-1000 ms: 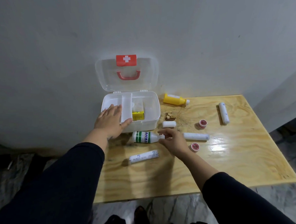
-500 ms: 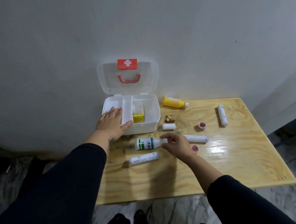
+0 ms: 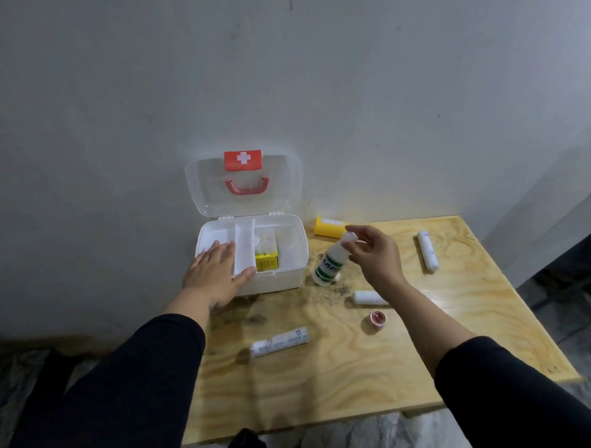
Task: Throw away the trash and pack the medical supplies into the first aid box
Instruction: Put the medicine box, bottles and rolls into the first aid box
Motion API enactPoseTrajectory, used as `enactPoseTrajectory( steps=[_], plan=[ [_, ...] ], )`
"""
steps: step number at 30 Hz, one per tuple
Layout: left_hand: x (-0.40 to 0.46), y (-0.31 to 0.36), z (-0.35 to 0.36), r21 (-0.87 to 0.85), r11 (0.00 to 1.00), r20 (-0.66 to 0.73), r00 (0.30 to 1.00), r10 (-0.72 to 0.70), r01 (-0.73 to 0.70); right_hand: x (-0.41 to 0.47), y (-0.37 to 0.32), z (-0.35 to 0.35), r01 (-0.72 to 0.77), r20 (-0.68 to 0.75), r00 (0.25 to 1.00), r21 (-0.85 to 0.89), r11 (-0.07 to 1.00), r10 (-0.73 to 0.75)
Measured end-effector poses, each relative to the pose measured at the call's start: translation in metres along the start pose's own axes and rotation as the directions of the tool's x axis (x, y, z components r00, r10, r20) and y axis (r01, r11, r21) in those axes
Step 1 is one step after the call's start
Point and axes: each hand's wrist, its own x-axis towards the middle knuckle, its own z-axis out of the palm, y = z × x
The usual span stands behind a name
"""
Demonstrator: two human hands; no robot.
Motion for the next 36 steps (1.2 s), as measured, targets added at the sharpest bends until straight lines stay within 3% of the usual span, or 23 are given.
enactPoseTrajectory(
  steps=[10, 17, 26, 32, 36],
  plan=[
    [0.003, -0.002, 0.001, 0.019, 1.0, -0.025, 1.0, 0.016, -0.015, 0.045, -0.08, 0.025, 0.259, 0.006, 0.965, -0.126, 0.958, -0.261],
    [0.001, 0.0, -0.001, -0.01, 1.0, -0.037, 0.999, 0.009, -0.009, 0.049, -0.057, 0.079, 0.265, 0.127, 0.961, -0.181, 0.947, -0.245],
    [0.004, -0.003, 0.005, -0.019, 1.0, -0.048, 0.999, 0.003, -0.004, 0.057, -0.019, 0.108, 0.211, 0.201, 0.97, -0.411, 0.887, -0.137],
    [0.004, -0.003, 0.005, -0.016, 1.0, -0.05, 0.999, 0.001, -0.002, 0.061, -0.021, 0.107, 0.232, 0.23, 0.963, -0.427, 0.874, -0.143],
    [0.004, -0.003, 0.005, -0.007, 1.0, -0.054, 0.999, 0.003, -0.003, 0.062, -0.025, 0.094, 0.217, 0.182, 0.969, -0.313, 0.924, -0.166]
  ],
)
